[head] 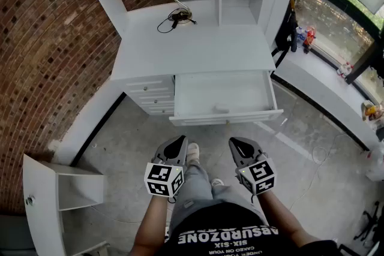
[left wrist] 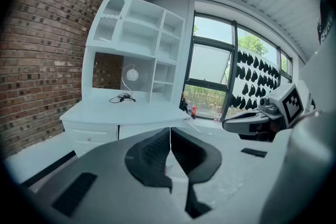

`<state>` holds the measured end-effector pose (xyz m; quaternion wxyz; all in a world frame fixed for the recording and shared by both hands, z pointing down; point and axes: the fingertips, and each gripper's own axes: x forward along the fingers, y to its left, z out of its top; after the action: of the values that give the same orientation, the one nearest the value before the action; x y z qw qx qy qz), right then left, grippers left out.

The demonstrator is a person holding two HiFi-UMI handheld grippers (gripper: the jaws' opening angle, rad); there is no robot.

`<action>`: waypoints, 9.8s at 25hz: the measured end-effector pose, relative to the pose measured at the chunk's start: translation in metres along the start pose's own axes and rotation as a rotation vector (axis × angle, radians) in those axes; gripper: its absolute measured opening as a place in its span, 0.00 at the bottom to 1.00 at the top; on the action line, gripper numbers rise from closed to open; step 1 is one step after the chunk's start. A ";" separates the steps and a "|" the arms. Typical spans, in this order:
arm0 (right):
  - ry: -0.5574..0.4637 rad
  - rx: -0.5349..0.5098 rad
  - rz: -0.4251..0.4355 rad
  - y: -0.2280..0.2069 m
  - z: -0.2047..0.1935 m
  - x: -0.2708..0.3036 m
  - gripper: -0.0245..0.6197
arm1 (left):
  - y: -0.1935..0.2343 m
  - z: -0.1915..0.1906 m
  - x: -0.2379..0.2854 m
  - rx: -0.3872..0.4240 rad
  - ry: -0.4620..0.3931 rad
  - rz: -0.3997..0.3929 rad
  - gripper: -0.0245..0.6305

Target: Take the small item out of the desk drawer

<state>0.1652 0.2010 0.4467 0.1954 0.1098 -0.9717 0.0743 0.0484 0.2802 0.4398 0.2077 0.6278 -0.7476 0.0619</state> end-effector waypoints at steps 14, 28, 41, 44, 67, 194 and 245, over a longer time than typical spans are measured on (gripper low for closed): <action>0.017 0.033 -0.065 -0.056 0.034 0.073 0.04 | 0.051 0.049 0.089 0.042 0.029 -0.087 0.05; 0.037 0.083 -0.202 -0.104 0.061 0.125 0.04 | 0.083 0.087 0.172 0.154 0.091 -0.283 0.06; 0.046 0.138 -0.325 -0.129 0.076 0.166 0.04 | 0.111 0.090 0.225 0.312 0.216 -0.494 0.36; 0.039 0.149 -0.355 -0.133 0.080 0.173 0.04 | 0.111 0.086 0.234 0.341 0.233 -0.541 0.37; 0.068 0.187 -0.379 -0.187 0.064 0.185 0.04 | 0.061 0.034 0.295 0.460 0.402 -0.730 0.37; 0.229 0.338 -0.395 -0.237 -0.001 0.185 0.04 | 0.023 -0.184 0.388 0.582 0.960 -0.850 0.25; 0.210 0.191 -0.160 -0.211 0.038 0.235 0.04 | 0.080 -0.043 0.361 0.402 0.590 -0.546 0.25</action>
<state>-0.0086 -0.0531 0.5267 0.2900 0.1965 -0.9226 0.1616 -0.0639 -0.0178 0.6321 0.2945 0.7854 -0.4364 0.3254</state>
